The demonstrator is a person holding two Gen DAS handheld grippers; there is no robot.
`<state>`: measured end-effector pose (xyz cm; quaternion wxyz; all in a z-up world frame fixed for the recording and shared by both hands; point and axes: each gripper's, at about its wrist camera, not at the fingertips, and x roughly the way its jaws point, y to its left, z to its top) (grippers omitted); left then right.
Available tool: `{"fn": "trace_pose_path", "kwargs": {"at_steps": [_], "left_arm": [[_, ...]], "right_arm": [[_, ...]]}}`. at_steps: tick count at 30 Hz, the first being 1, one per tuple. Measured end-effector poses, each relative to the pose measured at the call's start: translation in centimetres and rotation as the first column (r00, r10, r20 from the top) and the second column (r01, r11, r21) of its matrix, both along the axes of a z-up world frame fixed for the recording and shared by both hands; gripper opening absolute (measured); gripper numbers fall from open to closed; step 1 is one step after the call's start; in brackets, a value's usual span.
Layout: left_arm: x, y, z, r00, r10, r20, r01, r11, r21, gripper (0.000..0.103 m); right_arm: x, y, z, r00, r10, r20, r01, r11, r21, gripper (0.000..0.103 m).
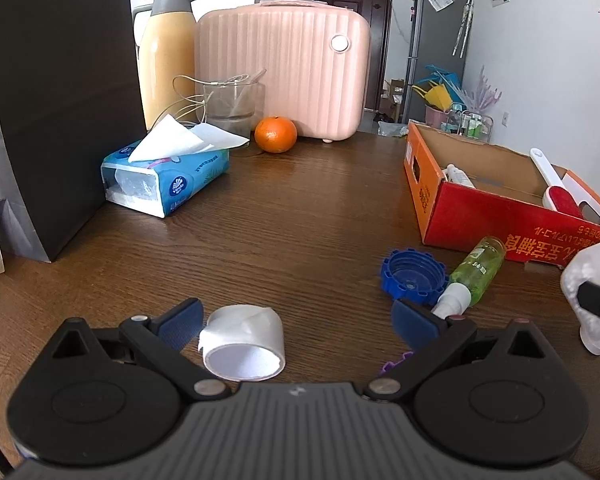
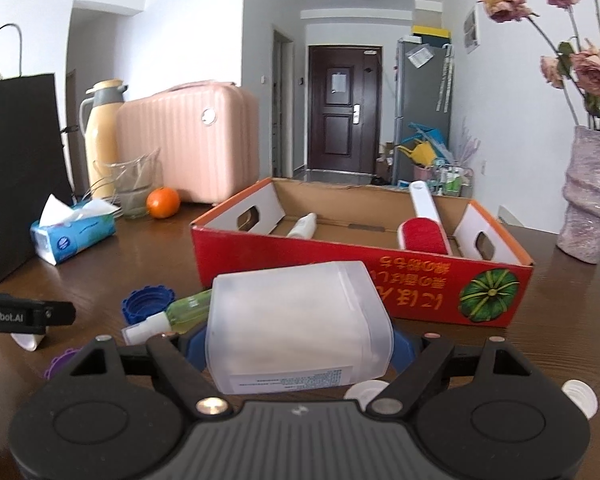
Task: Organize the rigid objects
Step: 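Grasp the white tape roll with the left tool while the right tool grasps the frosted plastic box, then lift and carry the tape roll and plastic box over the red box with both tools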
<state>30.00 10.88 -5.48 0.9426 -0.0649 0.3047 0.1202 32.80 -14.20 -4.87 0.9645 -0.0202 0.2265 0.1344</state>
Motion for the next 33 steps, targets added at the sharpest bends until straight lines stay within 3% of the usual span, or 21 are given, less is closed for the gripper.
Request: {"fn": "trace_pose_path", "kwargs": {"at_steps": [9, 12, 16, 24, 26, 28, 33], "left_arm": [[0.4, -0.6, -0.3, 1.0, 0.015, -0.019, -0.015, 1.0, -0.002, 0.101], [0.4, -0.5, -0.4, 1.0, 0.006, -0.026, -0.006, 1.0, -0.009, 0.095], [0.5, -0.2, -0.6, 0.999, 0.007, -0.038, -0.009, 0.999, -0.034, 0.08], [0.5, 0.3, -0.8, 0.998, 0.012, -0.062, -0.016, 0.998, -0.055, 0.069], [0.7, 0.2, -0.9, 0.997, 0.014, -0.07, -0.017, 0.998, -0.052, 0.062], [0.9, 0.2, -1.1, 0.996, 0.009, -0.086, -0.014, 0.998, -0.057, 0.048], [0.9, 0.2, -1.3, 0.996, 0.002, -0.09, -0.008, 0.998, -0.062, 0.047]], "right_arm": [[-1.3, -1.5, 0.9, 0.999, -0.025, 0.041, 0.023, 0.999, 0.036, 0.083], [-1.7, -1.8, 1.1, 0.998, -0.033, 0.048, 0.031, 0.999, 0.039, 0.083], [-2.2, -2.3, 1.1, 0.998, -0.046, 0.051, 0.043, 0.998, 0.046, 0.083], [-2.9, -3.0, 1.2, 0.997, -0.049, 0.057, 0.045, 0.997, 0.061, 0.083], [-3.0, -3.1, 1.2, 0.997, -0.048, 0.057, 0.045, 0.997, 0.063, 0.083], [-3.0, -3.1, 1.1, 0.997, -0.048, 0.056, 0.045, 0.997, 0.063, 0.083], [-3.0, -3.1, 1.1, 0.997, -0.049, 0.057, 0.045, 0.997, 0.063, 0.083]]}}
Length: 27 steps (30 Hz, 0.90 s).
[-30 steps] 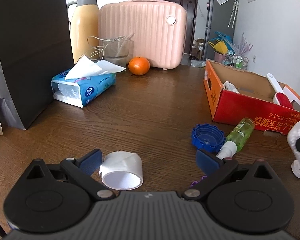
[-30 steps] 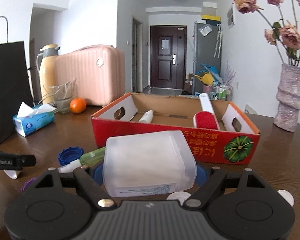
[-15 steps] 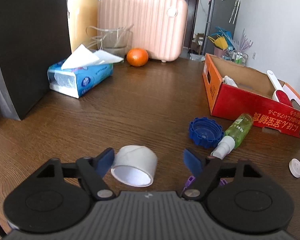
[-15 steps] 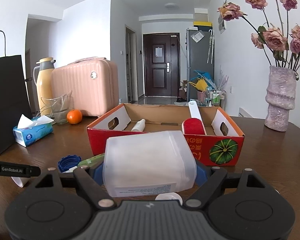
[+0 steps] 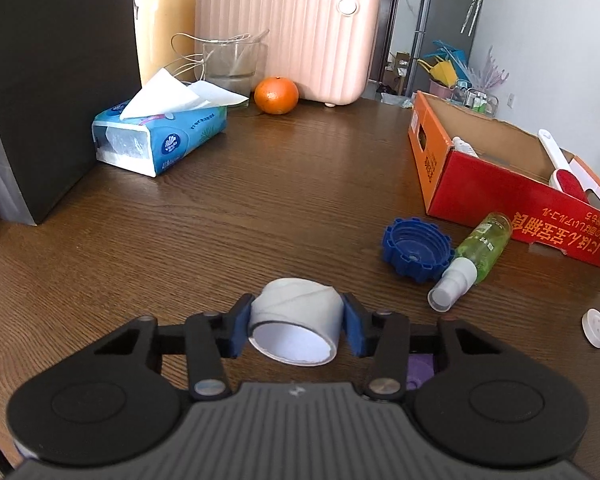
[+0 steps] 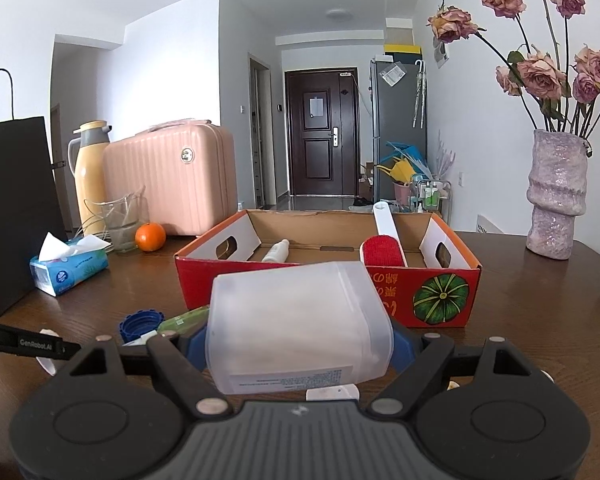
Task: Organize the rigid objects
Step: 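Lift and carry the tape roll and plastic box over the red box with both tools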
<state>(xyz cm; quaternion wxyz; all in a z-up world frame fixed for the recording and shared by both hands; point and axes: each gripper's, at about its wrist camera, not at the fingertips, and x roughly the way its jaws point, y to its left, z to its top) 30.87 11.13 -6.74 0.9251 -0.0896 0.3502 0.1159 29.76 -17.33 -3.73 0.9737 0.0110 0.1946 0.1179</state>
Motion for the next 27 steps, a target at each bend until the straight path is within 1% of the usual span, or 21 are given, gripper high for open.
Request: {"fn": "trace_pose_path", "kwargs": {"at_steps": [13, 19, 27], "left_arm": [[-1.5, -1.3, 1.7, 0.996, -0.034, 0.088, 0.029, 0.998, 0.055, 0.047], [-1.6, -2.0, 2.7, 0.993, -0.043, 0.106, 0.039, 0.999, 0.035, 0.047], [-1.0, -3.6, 4.8, 0.986, -0.085, 0.144, 0.079, 0.996, 0.048, 0.047]], "right_arm": [[-0.5, -0.1, -0.1, 1.0, -0.02, 0.006, 0.02, 1.0, -0.006, 0.083], [-0.5, -0.3, 0.1, 0.999, -0.033, 0.008, 0.033, 0.999, -0.005, 0.083], [0.0, -0.7, 0.9, 0.999, -0.047, 0.024, 0.047, 0.999, 0.008, 0.083]]}}
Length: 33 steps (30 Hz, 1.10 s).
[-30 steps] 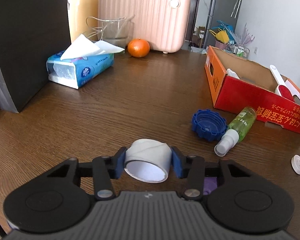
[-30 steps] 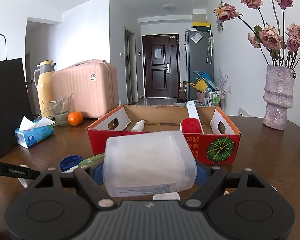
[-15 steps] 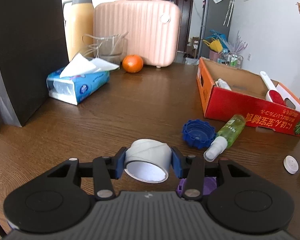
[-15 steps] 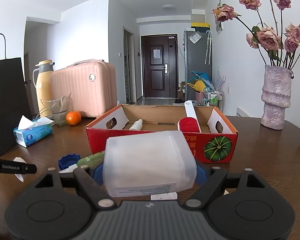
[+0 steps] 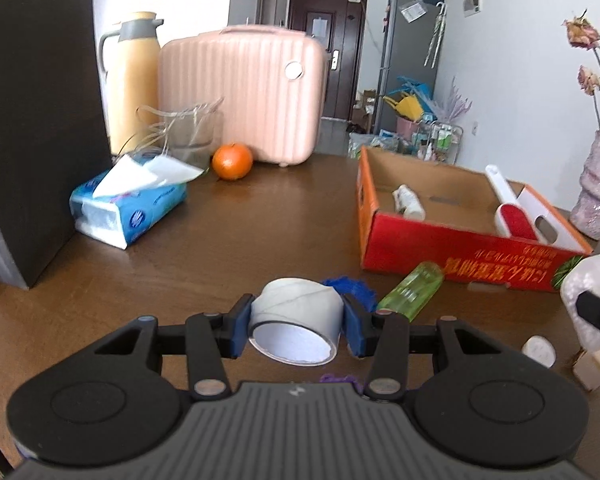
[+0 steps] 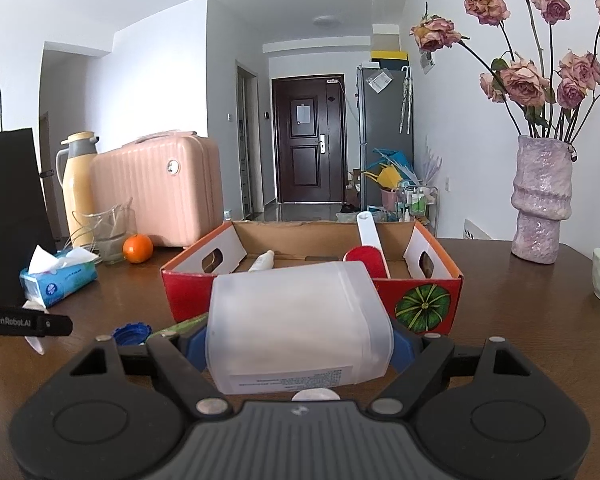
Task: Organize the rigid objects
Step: 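Lift and carry the tape roll and plastic box over the red box with both tools, then lower the tape roll and plastic box into the red box and open both tools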
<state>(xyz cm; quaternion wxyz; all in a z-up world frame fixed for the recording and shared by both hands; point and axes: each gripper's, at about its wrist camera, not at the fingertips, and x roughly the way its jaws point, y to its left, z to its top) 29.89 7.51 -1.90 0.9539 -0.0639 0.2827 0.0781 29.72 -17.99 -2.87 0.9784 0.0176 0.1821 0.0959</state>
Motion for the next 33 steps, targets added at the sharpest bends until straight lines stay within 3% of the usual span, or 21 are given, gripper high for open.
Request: {"fn": "trace_pose_path", "kwargs": {"at_steps": [16, 33], "left_arm": [[3.4, -5.4, 4.3, 0.992, -0.092, 0.087, 0.091, 0.996, 0.015, 0.047], [9.8, -8.2, 5.5, 0.988, -0.091, 0.123, 0.093, 0.996, -0.015, 0.047]], "right_arm": [[2.9, -0.3, 3.0, 0.998, -0.01, 0.064, 0.01, 1.0, 0.003, 0.083], [8.2, -0.8, 3.6, 0.997, -0.05, 0.064, 0.049, 0.999, 0.005, 0.083]]}}
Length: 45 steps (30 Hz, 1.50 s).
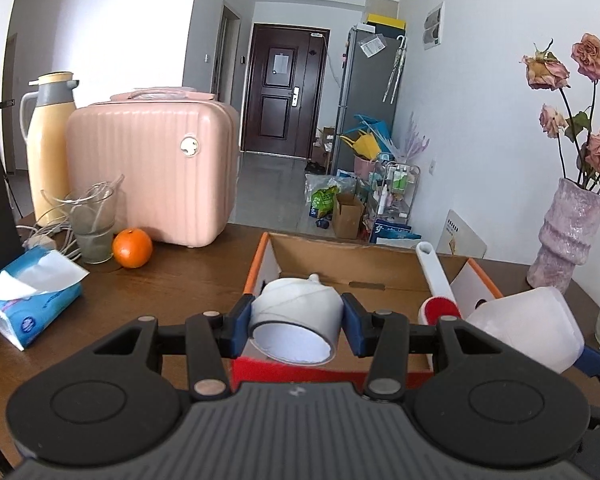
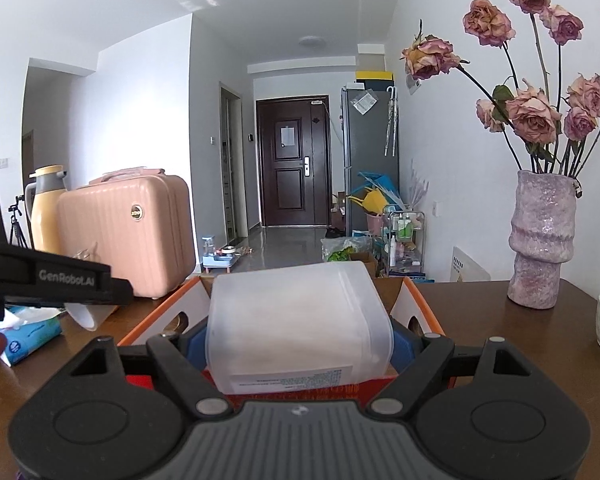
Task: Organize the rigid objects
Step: 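Lower the tape roll and plastic box into the red box and open both tools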
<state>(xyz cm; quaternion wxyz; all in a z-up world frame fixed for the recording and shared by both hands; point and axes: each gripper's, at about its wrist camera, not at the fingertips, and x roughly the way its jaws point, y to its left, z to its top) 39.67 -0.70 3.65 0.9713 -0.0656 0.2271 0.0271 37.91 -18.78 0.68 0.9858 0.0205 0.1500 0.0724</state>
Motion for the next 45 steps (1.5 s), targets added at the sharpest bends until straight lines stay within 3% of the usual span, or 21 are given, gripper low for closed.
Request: {"fn": "trace_pose_path", "kwargs": {"at_steps": [20, 45], "left_arm": [[6.8, -1.9, -1.3, 0.999, 0.018, -0.044, -0.017, 0.999, 0.039, 0.047], [13.0, -1.6, -5.1, 0.979, 0.074, -0.19, -0.06, 0.995, 0.081, 0.047]], "right_arm": [[7.0, -0.1, -1.0, 0.998, -0.044, -0.052, 0.043, 0.999, -0.016, 0.083], [12.2, 1.1, -2.6, 0.991, -0.047, -0.128, 0.037, 0.996, -0.079, 0.083]]}}
